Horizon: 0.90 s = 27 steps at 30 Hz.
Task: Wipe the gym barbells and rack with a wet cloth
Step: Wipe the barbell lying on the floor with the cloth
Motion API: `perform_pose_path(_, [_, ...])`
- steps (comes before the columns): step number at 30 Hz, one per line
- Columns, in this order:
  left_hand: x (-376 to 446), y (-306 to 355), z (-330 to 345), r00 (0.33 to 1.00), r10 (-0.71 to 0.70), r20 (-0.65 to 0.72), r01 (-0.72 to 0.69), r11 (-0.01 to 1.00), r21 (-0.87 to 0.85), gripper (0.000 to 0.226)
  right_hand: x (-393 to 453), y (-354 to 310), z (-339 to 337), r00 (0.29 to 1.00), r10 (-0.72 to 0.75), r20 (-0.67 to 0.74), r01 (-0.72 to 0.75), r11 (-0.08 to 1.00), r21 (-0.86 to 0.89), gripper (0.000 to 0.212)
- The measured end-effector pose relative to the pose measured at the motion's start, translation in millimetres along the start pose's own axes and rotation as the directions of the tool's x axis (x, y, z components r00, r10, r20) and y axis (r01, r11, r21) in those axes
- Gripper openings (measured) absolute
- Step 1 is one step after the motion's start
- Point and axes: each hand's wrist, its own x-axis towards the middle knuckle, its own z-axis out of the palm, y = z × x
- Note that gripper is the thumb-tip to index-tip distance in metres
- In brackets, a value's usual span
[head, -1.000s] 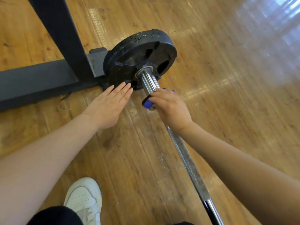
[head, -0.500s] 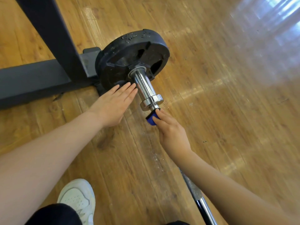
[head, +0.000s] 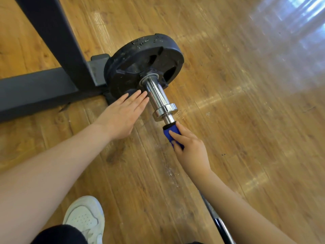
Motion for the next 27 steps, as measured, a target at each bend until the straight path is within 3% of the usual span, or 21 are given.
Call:
perform_pose_path(6, [1.0,0.9,-2.4,1.0,-0.008,-0.022,0.008,1.0,-0.016,0.078,24.6,-25.5,6.0,0.982,0.178,0.059,-0.176,0.984,-0.031,0.045])
perform_pose_path(10, [-1.2,-1.6,1.1,1.0,-0.001,-0.017,0.0,1.0,-0.027,0.076,24.1,-23.5,-9.1,0.871,0.466,-0.153,-0.411,0.864,0.292,0.029])
perform_pose_path(11, [-1.8,-3.4,2.2,1.0,0.0,-0.019,-0.001,1.0,-0.028,0.076,28.7,-27.3,-11.3,0.87,0.441,-0.222,-0.362,0.875,0.321,0.028])
perform_pose_path(13, [-3.0,-6.3,3.4,1.0,-0.004,-0.02,0.003,0.999,-0.036,0.074,42.3,-37.1,-3.9,0.942,0.168,-0.29,-0.107,0.97,0.217,0.026])
perform_pose_path(15, [-3.3,-6.8,2.6,1.0,-0.011,-0.016,0.011,0.999,-0.045,0.072,54.2,-42.8,15.2,0.975,-0.134,-0.176,0.122,0.99,-0.077,0.029])
perform_pose_path(17, [-1.8,-6.4,2.1,1.0,-0.019,-0.022,0.017,0.999,-0.05,0.071,64.8,-36.5,28.7,0.976,-0.21,-0.062,0.183,0.937,-0.296,0.038])
perform_pose_path(18, [-1.3,-6.4,2.0,1.0,-0.017,-0.023,0.016,0.998,-0.055,0.071,68.6,-30.2,32.0,0.979,-0.196,-0.048,0.171,0.93,-0.326,0.04])
perform_pose_path(22, [-2.0,-4.5,5.5,1.0,-0.005,-0.029,0.003,0.997,-0.074,0.075,65.5,-24.7,33.2,0.959,-0.159,-0.236,0.143,0.986,-0.084,0.026])
perform_pose_path(24, [-4.6,-5.3,7.1,1.0,0.008,-0.017,-0.009,0.998,-0.066,0.076,65.2,-31.4,29.5,0.96,-0.086,-0.267,0.086,0.996,-0.011,0.023])
perform_pose_path(26, [-6.7,-8.1,8.3,1.0,0.005,-0.018,-0.007,0.998,-0.065,0.076,74.8,-32.0,15.5,0.969,0.146,-0.2,-0.114,0.98,0.163,0.02])
perform_pose_path(27, [-7.4,-10.2,8.6,1.0,-0.007,-0.02,0.005,0.998,-0.07,0.075,83.5,-29.9,9.6,0.938,0.306,-0.162,-0.257,0.929,0.267,0.02])
